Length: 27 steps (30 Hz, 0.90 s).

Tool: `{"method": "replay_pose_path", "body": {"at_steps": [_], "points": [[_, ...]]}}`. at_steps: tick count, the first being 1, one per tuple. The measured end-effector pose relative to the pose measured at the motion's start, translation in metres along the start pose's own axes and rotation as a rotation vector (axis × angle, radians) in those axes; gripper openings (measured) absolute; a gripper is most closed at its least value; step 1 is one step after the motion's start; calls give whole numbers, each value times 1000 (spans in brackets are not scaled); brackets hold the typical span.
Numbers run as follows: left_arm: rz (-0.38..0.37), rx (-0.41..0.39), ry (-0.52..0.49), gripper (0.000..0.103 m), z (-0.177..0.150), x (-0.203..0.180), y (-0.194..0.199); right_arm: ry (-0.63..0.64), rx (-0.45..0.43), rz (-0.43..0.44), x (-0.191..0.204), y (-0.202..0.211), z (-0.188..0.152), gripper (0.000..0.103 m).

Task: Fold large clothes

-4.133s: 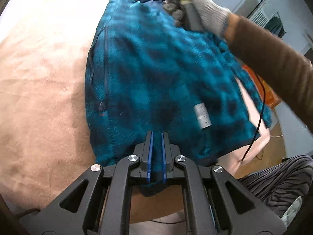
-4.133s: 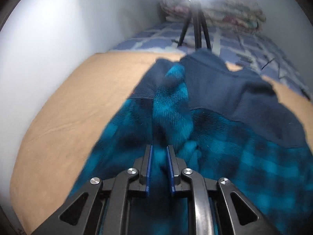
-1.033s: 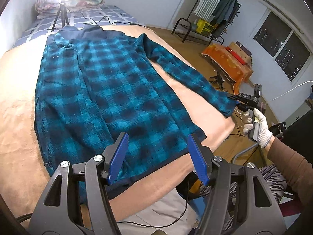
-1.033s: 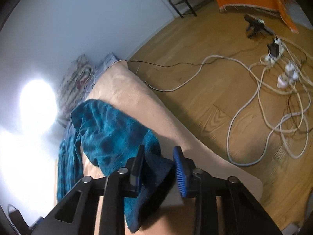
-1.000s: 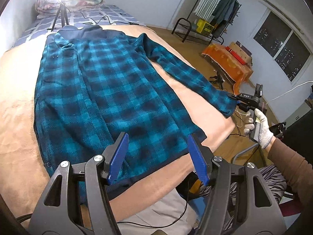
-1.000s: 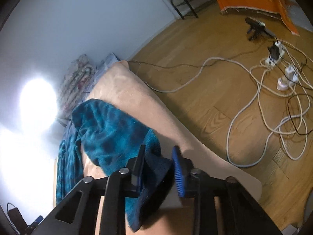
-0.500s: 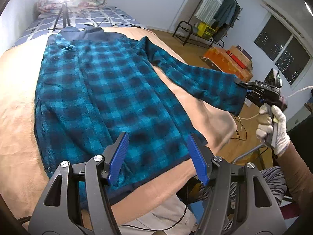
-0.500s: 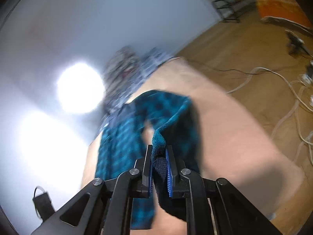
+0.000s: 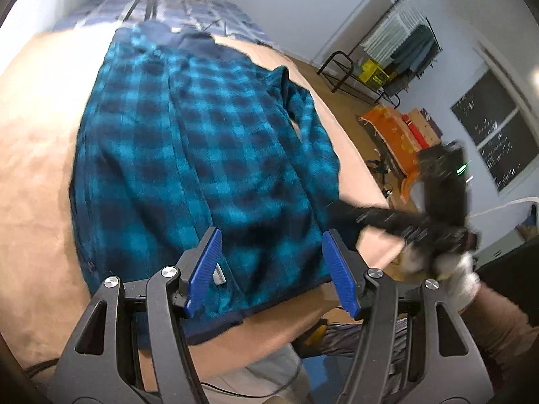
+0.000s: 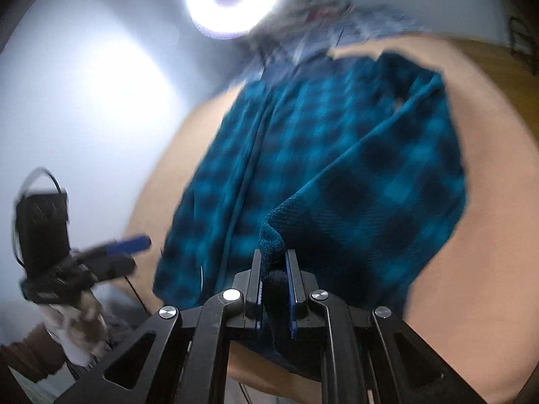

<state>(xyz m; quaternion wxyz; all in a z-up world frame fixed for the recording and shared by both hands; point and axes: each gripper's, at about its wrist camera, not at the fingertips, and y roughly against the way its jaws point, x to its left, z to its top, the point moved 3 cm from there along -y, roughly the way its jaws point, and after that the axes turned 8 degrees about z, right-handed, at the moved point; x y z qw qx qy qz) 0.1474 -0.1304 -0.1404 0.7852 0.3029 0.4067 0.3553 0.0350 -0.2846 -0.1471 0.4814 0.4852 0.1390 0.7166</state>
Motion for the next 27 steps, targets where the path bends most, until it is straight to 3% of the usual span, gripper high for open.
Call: {"method": "replay_pose_path", "body": {"at_steps": [2,6,11,17,24,26,27], "points": [[-25,26,33,64,-3,4,-5,10,76,4,-1,-28,-15,10],[-50,57,42,64,-8,-3,-17,20,163,19,1,-45,-24,31],[-97,114,63,64,-7,-13,-44,19,114,56,-1,-13,-8,34],[-79,182,119,64,-3,-11,-83,-21,28,-23,-31,11,30,35],[-94,307,272,64,-12,-4,-127,-67,-55,-112,-81,29,97,42],[-90,305,245,52,-12,-9,-131,-76,-72,-132,-98,32,120,42],[-97,314,228,28,-13,-12,-132,-77,-77,-146,-106,32,131,44]]}}
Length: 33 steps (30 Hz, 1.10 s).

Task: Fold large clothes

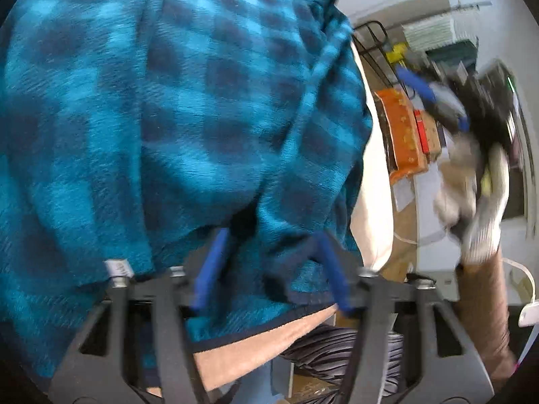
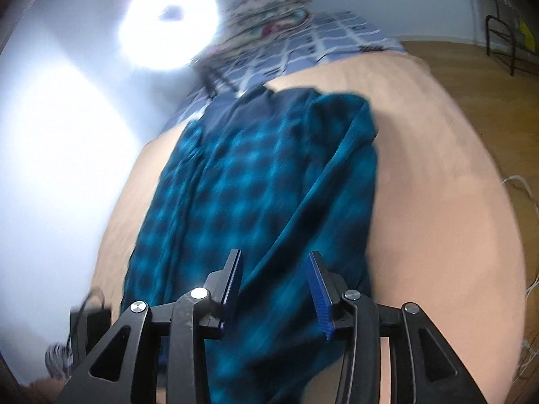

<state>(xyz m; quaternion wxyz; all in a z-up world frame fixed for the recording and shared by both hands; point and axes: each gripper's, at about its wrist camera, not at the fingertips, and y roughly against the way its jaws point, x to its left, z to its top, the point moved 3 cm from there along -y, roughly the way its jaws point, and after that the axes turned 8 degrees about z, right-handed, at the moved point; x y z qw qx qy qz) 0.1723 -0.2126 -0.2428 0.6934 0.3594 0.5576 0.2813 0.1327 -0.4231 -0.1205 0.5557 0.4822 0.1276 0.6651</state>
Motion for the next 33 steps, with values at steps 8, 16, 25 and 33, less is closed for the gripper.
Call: {"method": "replay_pose_path", "body": {"at_steps": [8,16,25,33], "points": [[-3,-43,-133,2,-15,-27,12,-84,-31,-79,-56,-42,91,46],[11,-62,-209,1,-16,-34,21,-254,-51,-166,-119,-97,140,36],[17,-55,-232,0,-19,-33,18,-177,-125,-191,-94,-88,149,0],[15,-52,-264,0,-40,-32,25,63,-127,-166,1,-84,171,0]]}}
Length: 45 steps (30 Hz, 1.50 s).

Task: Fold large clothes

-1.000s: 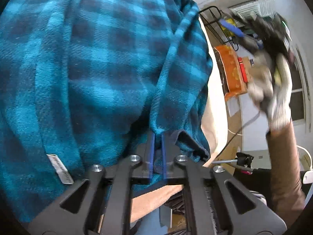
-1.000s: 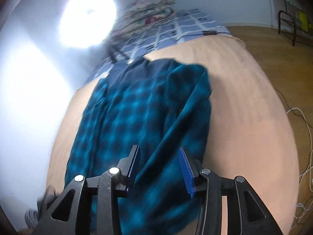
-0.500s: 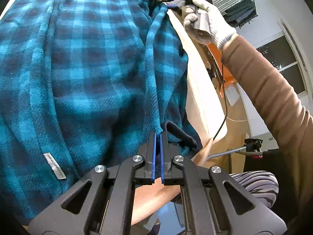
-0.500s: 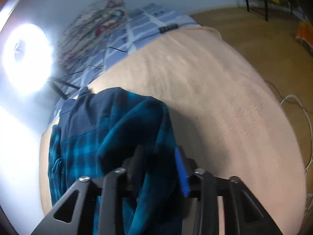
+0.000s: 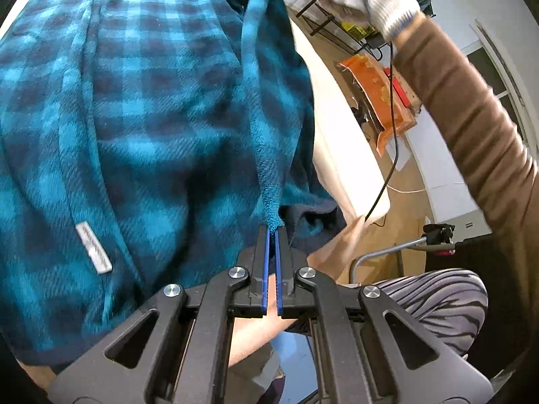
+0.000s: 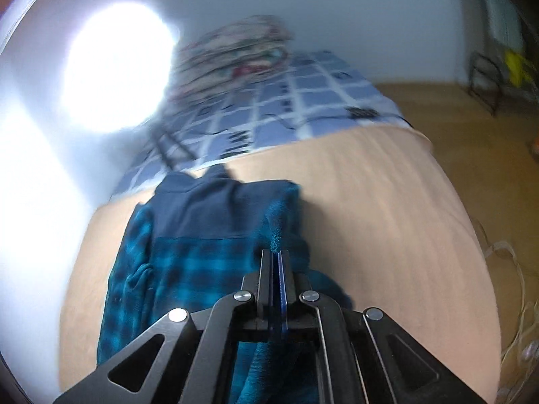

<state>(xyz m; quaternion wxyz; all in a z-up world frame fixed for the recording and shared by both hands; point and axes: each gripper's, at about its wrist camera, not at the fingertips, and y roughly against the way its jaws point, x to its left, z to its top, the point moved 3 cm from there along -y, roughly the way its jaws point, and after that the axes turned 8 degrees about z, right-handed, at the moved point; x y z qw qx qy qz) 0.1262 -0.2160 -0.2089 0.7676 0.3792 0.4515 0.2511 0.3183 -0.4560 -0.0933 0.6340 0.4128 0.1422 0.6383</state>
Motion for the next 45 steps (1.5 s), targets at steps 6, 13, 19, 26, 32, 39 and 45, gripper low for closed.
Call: {"method": "replay_pose_path", "body": {"at_steps": [6,13,19,26,32,39,45], "points": [[0,0,13,0,-2,8,3,149,96,-20,54,-61,6,0],[30,13,41,0,-2,21,-2,246,211,-43,80,-142,-14,0],[46,28,40,0,-5,21,-10,265,278,-51,75,-183,-39,0],[58,30,38,0,-6,19,-14,160,199,90,73,-107,-26,25],[58,24,37,0,-6,25,-7,112,157,148,74,25,-66,27],[49,2,31,17,-5,25,8,90,332,201,48,108,-188,31],[-23,9,105,17,6,30,7,17,505,254,31,108,-282,32]]}}
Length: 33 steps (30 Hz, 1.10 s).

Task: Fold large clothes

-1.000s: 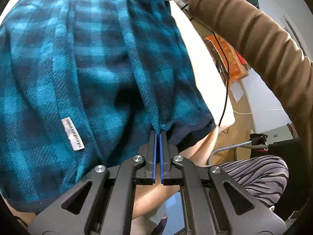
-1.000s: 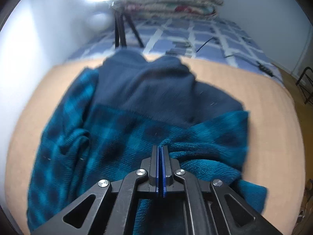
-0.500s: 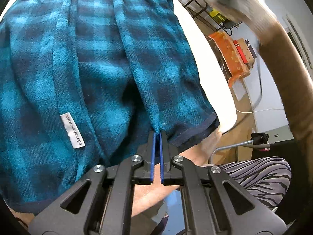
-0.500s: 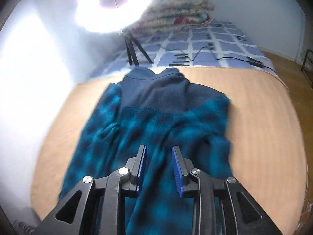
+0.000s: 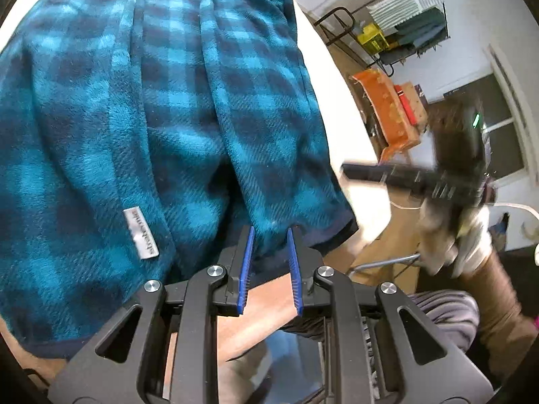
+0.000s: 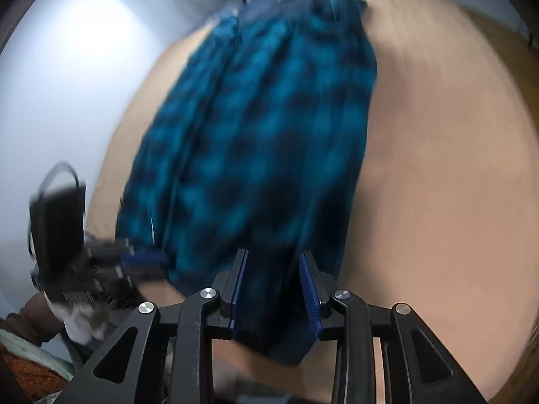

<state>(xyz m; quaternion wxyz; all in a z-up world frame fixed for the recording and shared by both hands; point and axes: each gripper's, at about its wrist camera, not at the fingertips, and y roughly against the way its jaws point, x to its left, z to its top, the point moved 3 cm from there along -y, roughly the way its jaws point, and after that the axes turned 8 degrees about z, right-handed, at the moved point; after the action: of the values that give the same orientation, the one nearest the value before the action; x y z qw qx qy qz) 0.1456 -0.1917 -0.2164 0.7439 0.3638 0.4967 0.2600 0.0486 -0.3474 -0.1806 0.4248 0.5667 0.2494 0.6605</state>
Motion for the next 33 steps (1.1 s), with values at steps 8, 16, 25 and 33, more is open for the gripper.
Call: {"method": "replay_pose_path", "body": {"at_steps": [8,16,25,33], "points": [[43,58,-24,4,2,-10,-31,-139,22,161,-28,-27,-29,20],[34,14,-115,2,-1,-36,-18,-24,-57,77,-6,16,-36,4],[162,24,-218,2,-14,-40,-26,26,37,-60,-7,-13,-38,17],[234,-201,-322,2,-23,-78,25,-4,-188,15,-12,50,-44,32]]}}
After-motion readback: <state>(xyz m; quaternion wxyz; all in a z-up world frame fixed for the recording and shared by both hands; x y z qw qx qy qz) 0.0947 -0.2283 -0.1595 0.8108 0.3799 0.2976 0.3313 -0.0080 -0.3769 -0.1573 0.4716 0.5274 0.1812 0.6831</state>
